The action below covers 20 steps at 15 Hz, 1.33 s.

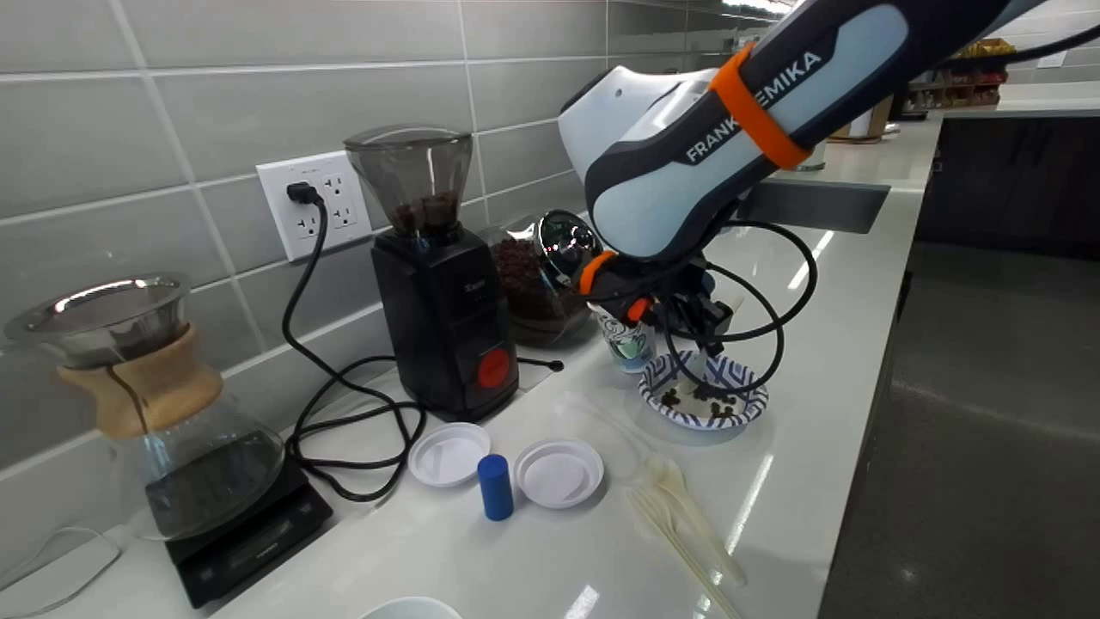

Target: Pick up the plastic spoon and scoop one bean from the bowl, pour the bean into the paper cup and put the plastic spoon back into the white bowl

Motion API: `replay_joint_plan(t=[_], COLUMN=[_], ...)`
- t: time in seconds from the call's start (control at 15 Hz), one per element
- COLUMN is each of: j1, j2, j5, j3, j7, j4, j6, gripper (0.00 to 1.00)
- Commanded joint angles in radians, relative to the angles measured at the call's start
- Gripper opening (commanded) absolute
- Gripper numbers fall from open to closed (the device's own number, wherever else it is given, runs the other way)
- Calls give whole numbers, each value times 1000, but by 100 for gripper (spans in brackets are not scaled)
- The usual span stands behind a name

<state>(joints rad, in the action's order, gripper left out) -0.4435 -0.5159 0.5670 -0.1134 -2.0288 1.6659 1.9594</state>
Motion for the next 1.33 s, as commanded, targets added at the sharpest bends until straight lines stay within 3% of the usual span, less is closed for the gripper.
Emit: replay_joint_plan(t=[0.0,0.6,1.27], j1=[26,42,57], j2=[46,78,129], j5=[-17,-84,-174], j3=[-6,-11,-9], j7=[51,176,329], j4=[81,148,241], j6=[108,321,402], gripper=[3,3,3])
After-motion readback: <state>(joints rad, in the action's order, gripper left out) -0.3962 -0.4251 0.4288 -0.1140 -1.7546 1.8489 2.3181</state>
